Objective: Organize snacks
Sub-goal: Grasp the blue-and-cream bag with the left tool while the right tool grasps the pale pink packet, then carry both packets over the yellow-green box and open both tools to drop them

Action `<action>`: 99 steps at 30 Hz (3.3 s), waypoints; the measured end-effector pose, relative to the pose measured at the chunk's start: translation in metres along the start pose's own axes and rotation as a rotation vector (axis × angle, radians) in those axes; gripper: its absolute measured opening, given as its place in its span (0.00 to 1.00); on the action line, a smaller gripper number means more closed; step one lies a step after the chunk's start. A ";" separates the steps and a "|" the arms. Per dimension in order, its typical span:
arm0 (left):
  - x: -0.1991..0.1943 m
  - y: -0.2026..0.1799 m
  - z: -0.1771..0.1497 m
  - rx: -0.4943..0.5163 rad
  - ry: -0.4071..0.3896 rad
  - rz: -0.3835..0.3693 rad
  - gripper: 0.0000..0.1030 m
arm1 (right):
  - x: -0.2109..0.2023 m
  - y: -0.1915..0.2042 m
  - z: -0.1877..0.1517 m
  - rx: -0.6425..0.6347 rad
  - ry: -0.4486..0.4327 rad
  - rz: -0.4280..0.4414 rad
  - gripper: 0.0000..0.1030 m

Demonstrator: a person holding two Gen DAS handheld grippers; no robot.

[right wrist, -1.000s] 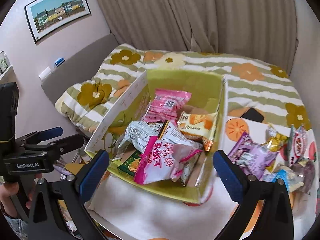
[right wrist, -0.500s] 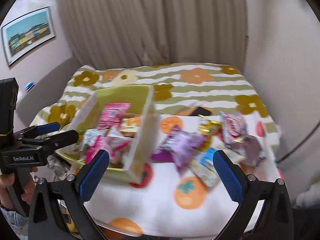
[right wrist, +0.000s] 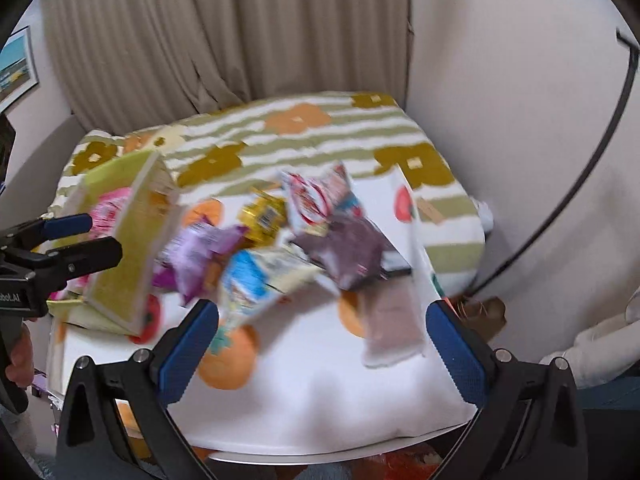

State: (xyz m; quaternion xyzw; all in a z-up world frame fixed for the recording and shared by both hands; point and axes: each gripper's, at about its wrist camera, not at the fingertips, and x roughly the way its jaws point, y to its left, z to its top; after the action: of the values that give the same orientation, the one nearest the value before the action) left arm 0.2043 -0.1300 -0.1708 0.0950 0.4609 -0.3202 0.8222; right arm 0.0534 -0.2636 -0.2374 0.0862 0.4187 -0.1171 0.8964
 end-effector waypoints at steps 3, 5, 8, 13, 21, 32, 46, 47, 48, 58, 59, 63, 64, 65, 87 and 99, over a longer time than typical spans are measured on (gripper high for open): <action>0.039 -0.025 0.007 0.054 0.064 0.031 0.99 | 0.019 -0.022 -0.005 0.018 0.038 -0.020 1.00; 0.059 -0.037 0.008 0.086 0.098 0.054 0.99 | 0.030 -0.032 -0.010 0.027 0.062 -0.029 1.00; 0.092 -0.049 0.007 0.131 0.148 0.083 0.99 | 0.042 -0.038 -0.018 0.020 0.075 -0.015 1.00; 0.134 -0.054 0.003 0.174 0.223 0.126 0.99 | 0.071 -0.035 -0.023 -0.046 0.094 -0.024 1.00; 0.173 -0.052 -0.006 0.199 0.294 0.140 0.97 | 0.111 -0.036 -0.031 -0.075 0.139 -0.062 1.00; 0.191 -0.046 -0.009 0.208 0.329 0.145 0.77 | 0.147 -0.030 -0.025 -0.082 0.224 -0.070 1.00; 0.196 -0.041 -0.011 0.239 0.315 0.175 0.63 | 0.165 -0.033 -0.017 -0.076 0.266 -0.052 0.81; 0.195 -0.043 -0.012 0.247 0.310 0.181 0.60 | 0.166 -0.031 -0.017 -0.085 0.266 -0.058 0.80; 0.194 -0.043 -0.013 0.254 0.307 0.186 0.58 | 0.166 -0.030 -0.018 -0.087 0.264 -0.061 0.79; 0.174 -0.053 -0.016 0.262 0.288 0.211 0.52 | 0.158 -0.036 -0.017 -0.058 0.259 -0.052 0.60; 0.172 -0.054 -0.016 0.260 0.289 0.212 0.52 | 0.157 -0.037 -0.018 -0.049 0.262 -0.046 0.59; 0.157 -0.053 -0.021 0.237 0.282 0.204 0.52 | 0.147 -0.038 -0.025 -0.022 0.270 -0.032 0.59; 0.152 -0.053 -0.022 0.230 0.275 0.201 0.52 | 0.143 -0.039 -0.028 -0.018 0.268 -0.034 0.58; 0.147 -0.053 -0.023 0.225 0.270 0.198 0.52 | 0.137 -0.038 -0.029 -0.013 0.264 -0.037 0.58; -0.031 0.027 -0.005 0.044 -0.040 0.180 0.52 | 0.016 0.044 0.020 -0.073 0.052 -0.059 0.58; -0.097 0.184 -0.009 -0.131 -0.089 0.381 0.52 | 0.012 0.196 0.086 -0.249 -0.058 0.211 0.58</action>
State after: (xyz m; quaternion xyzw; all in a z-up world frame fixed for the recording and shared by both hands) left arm 0.2755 0.0598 -0.1221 0.1125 0.4176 -0.1324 0.8919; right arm 0.1790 -0.0994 -0.1813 0.0147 0.3925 0.0281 0.9192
